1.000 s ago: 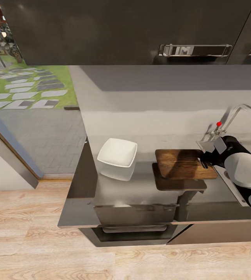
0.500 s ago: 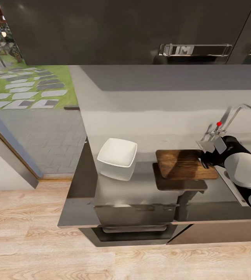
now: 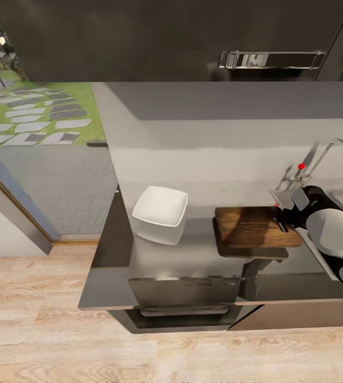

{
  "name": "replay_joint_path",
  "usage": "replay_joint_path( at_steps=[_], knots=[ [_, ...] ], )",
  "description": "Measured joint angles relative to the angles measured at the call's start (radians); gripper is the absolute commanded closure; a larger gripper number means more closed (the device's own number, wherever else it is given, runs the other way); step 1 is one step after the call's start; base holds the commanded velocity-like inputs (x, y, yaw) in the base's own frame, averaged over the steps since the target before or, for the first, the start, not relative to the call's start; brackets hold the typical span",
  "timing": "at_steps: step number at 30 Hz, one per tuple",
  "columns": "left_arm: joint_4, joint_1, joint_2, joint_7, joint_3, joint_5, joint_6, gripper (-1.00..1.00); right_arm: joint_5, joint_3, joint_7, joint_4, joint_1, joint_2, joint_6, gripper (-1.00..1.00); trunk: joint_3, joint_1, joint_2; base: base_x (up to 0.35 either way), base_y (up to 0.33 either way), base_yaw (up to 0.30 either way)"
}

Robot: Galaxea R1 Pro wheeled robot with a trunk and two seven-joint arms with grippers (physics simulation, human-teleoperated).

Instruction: In the kitchen, take the Vidalia onion out of the sink, dice it on the chopping board with the paring knife, put the diced onion into the bowl on the countertop, then place both the paring knife and the chopping board into the sink.

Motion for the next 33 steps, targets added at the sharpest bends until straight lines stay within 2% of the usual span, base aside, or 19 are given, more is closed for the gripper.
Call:
replay_joint_path(
  at_steps=[9,33],
  knots=[
    [0.0,0.0,0.0,0.0,0.0,0.0,0.0,-1.0,0.0,0.0,0.0,0.001,0.0,0.0,0.0,1.0,-0.011,0.0,0.0,0.0,0.0,0.0],
    [0.0,0.0,0.0,0.0,0.002,0.001,0.0,-1.0,0.0,-0.001,0.004,0.001,0.0,-0.001,0.0,1.0,-0.012,0.0,0.0,0.0,0.0,0.0]
  ],
)
